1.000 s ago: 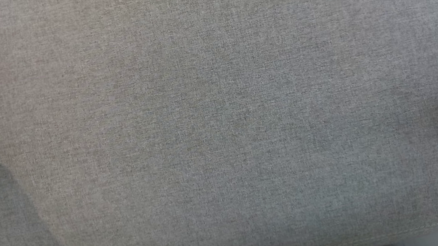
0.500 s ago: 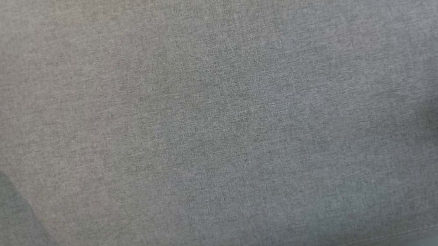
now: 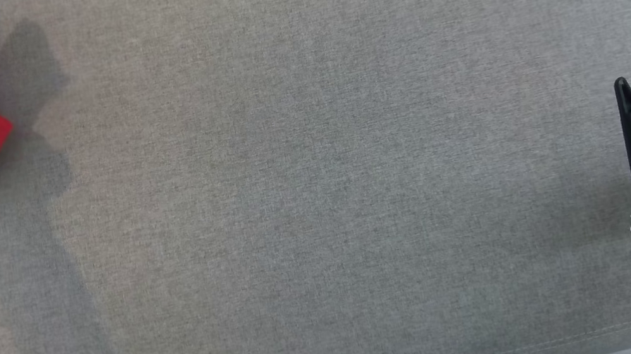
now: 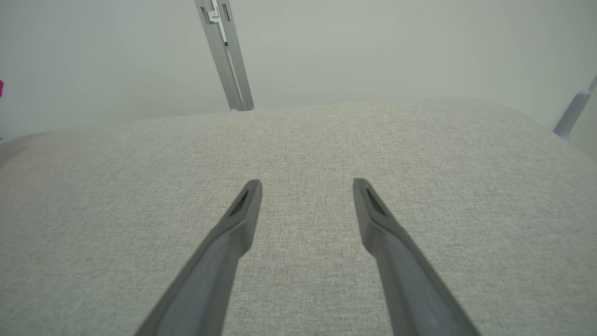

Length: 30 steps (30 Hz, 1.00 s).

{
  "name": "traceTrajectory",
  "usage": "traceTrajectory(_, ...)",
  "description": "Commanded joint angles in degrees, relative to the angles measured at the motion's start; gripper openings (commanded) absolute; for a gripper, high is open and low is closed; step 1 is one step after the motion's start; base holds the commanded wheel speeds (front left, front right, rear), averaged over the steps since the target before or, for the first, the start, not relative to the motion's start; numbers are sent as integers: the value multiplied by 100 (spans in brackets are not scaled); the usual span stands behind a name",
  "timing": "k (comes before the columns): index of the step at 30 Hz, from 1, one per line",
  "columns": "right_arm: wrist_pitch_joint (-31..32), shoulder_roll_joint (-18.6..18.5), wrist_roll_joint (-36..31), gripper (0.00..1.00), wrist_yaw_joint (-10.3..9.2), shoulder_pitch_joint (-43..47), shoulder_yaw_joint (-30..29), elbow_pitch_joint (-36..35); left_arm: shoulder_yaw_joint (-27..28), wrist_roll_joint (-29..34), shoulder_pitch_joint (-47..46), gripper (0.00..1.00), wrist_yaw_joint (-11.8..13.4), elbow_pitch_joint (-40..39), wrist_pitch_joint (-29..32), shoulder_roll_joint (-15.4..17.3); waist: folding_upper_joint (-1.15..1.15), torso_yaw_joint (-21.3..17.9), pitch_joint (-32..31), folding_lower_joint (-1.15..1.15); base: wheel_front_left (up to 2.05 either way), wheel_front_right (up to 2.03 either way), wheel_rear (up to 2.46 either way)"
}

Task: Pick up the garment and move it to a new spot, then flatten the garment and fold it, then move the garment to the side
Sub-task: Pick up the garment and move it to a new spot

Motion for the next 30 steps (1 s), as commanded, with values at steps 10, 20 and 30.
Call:
traceTrajectory(10, -360, 330, 92, 100, -4, -124, 200, 595, -734, 349, -578, 0, -73, -1691, 744, -410, 0, -811, -664, 0, 0, 0, 0)
traceTrajectory(20, -591, 538, 139, 100, -4, -274, 416, 1083, -1440, 378, -759, 0, -65, -2597, 1388, -1221, 0, -1586, -790, 0, 0, 0, 0)
traceTrajectory(30, -716, 620, 210, 100, -3, -332, 520, 1358, -1850, 175, 276, 0, 16, -2405, 1290, -1698, 0, -1850, -779, 0, 0, 0, 0)
